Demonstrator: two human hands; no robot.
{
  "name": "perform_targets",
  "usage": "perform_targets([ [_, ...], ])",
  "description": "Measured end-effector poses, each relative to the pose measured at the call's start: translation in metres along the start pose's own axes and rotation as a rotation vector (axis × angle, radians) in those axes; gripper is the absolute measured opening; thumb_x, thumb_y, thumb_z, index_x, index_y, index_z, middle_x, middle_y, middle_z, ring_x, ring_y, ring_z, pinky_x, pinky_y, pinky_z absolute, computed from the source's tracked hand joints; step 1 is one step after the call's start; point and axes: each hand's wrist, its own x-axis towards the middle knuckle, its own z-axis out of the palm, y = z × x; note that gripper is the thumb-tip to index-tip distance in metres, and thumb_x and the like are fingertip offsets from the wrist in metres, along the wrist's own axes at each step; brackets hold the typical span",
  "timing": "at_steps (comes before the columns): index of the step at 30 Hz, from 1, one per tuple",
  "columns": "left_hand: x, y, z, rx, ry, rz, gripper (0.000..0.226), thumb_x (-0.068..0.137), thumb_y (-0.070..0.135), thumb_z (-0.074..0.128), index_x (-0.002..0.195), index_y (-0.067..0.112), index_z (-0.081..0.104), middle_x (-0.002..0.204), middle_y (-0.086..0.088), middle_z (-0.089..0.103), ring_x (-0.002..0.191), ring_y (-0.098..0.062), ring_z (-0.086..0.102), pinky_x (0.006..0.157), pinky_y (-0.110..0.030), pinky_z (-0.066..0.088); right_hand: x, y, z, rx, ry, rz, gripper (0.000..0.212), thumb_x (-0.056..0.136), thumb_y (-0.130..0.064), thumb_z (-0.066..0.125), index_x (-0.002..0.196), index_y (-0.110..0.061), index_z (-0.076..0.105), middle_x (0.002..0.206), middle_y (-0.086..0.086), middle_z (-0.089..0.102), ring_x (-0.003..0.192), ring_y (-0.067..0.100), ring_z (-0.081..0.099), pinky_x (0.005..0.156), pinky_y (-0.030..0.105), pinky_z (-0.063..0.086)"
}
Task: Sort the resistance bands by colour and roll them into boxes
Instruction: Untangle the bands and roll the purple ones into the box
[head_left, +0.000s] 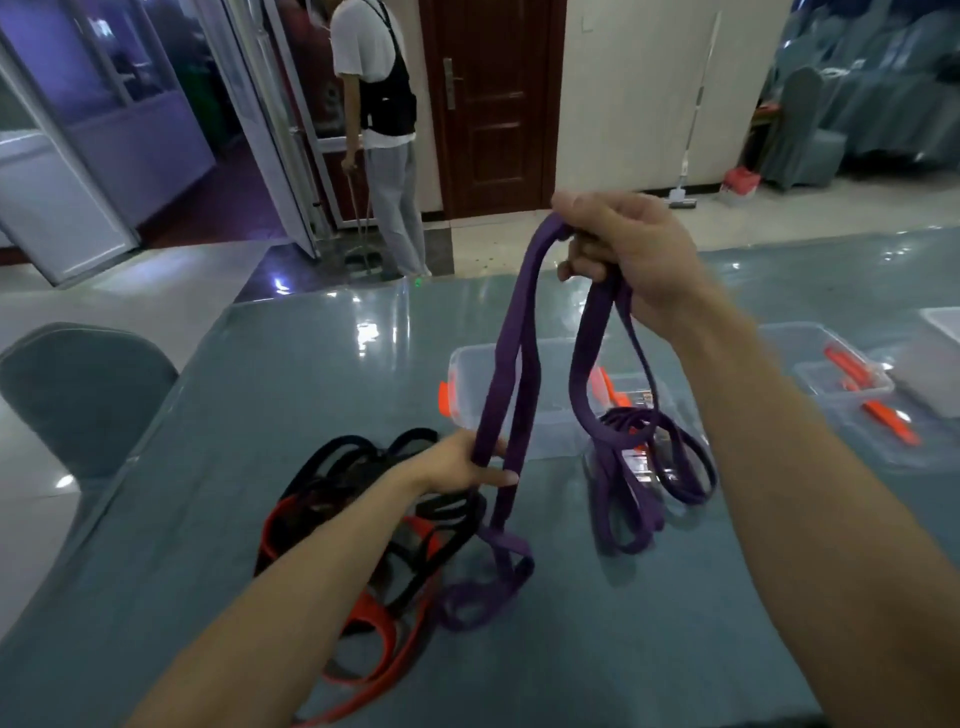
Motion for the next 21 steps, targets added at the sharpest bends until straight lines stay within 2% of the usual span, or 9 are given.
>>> perform_targets([
  [1,0.005,0.002,-0.001,-0.019,0.03,0.0,0.017,0.101,0.035,0.078,0.111,0.022,0.079,0.113,0.004,0.081,0.111,-0.015,0.074,0.102,-0.026,0.055,-0.003,-0.003,-0.009,0.072,0.037,-0.018,0.026,0.099,-0.031,0.076,0.08,-0.014,0.071,0.053,-0.007,0.041,0.05,0.014,0.042,0.073,0.036,0.058],
  [4,0.018,0.024,-0.025,-0.247,0.166,-0.022,0.037,0.111,0.04,0.06,0.085,0.014,0.065,0.074,-0.005,0.071,0.074,-0.024,0.076,0.087,-0.048,0.064,-0.013,0.004,-0.037,-0.028,0.145,0.007,0.027,0.101,-0.029,0.071,0.076,-0.022,0.074,0.057,-0.003,0.05,0.054,0.019,0.053,0.074,0.039,0.059],
  [7,0.027,0.064,-0.074,-0.494,0.406,0.025,0.044,0.111,0.037,0.056,0.069,0.024,0.056,0.054,0.003,0.044,0.043,-0.016,0.048,0.052,-0.037,0.047,-0.027,0.04,-0.056,-0.484,0.156,0.239,0.029,0.106,-0.029,0.063,0.082,-0.015,0.071,0.065,0.004,0.068,0.063,0.023,0.069,0.079,0.044,0.06],
  [9,0.026,0.086,-0.106,-0.362,0.46,0.097,0.036,0.104,0.037,0.065,0.068,0.029,0.065,0.053,0.008,0.045,0.042,-0.011,0.041,0.044,-0.028,0.035,-0.038,0.069,-0.056,-0.727,0.023,0.431,0.036,0.11,-0.037,0.057,0.096,-0.008,0.074,0.081,0.008,0.077,0.077,0.025,0.075,0.085,0.045,0.059],
  [11,0.015,0.103,-0.125,-0.195,0.384,0.117,0.009,0.092,0.032,0.074,0.087,0.029,0.067,0.056,0.01,0.055,0.046,-0.009,0.047,0.046,-0.025,0.038,-0.046,0.095,-0.047,-0.786,-0.065,0.51,0.047,0.105,-0.052,0.061,0.122,-0.009,0.07,0.108,0.006,0.078,0.098,0.024,0.075,0.093,0.043,0.056],
  [15,-0.006,0.134,-0.135,0.313,0.107,0.049,0.049,0.082,0.024,0.081,0.125,0.027,0.057,0.093,0.011,0.078,0.079,-0.004,0.072,0.074,-0.027,0.054,-0.046,0.115,-0.018,-0.594,-0.03,0.443,0.136,0.06,-0.083,0.084,0.167,-0.024,0.025,0.159,-0.005,0.048,0.14,0.014,0.052,0.115,0.041,0.047],
  [17,-0.015,0.144,-0.132,0.409,0.104,0.073,0.056,0.087,0.011,0.083,0.132,0.026,0.053,0.113,0.006,0.075,0.094,-0.014,0.074,0.08,-0.031,0.059,-0.037,0.117,-0.003,-0.562,-0.048,0.336,0.148,0.051,-0.083,0.09,0.169,-0.033,0.017,0.166,-0.012,0.039,0.148,0.006,0.041,0.119,0.036,0.04],
  [19,-0.02,0.147,-0.129,0.325,0.136,0.138,0.06,0.088,0.005,0.084,0.134,0.022,0.049,0.115,0.0,0.075,0.096,-0.017,0.076,0.083,-0.031,0.063,-0.027,0.118,0.013,-0.588,-0.116,0.276,0.125,0.059,-0.074,0.093,0.162,-0.031,0.035,0.151,-0.02,0.057,0.131,-0.007,0.054,0.108,0.022,0.048],
  [21,-0.022,0.141,-0.128,0.216,0.203,0.208,0.062,0.086,0.003,0.087,0.131,0.02,0.048,0.11,-0.002,0.073,0.092,-0.012,0.077,0.082,-0.028,0.063,-0.018,0.12,0.022,-0.573,-0.147,0.255,0.063,0.079,-0.053,0.092,0.129,-0.025,0.065,0.108,-0.012,0.08,0.091,-0.005,0.073,0.076,0.012,0.057],
])
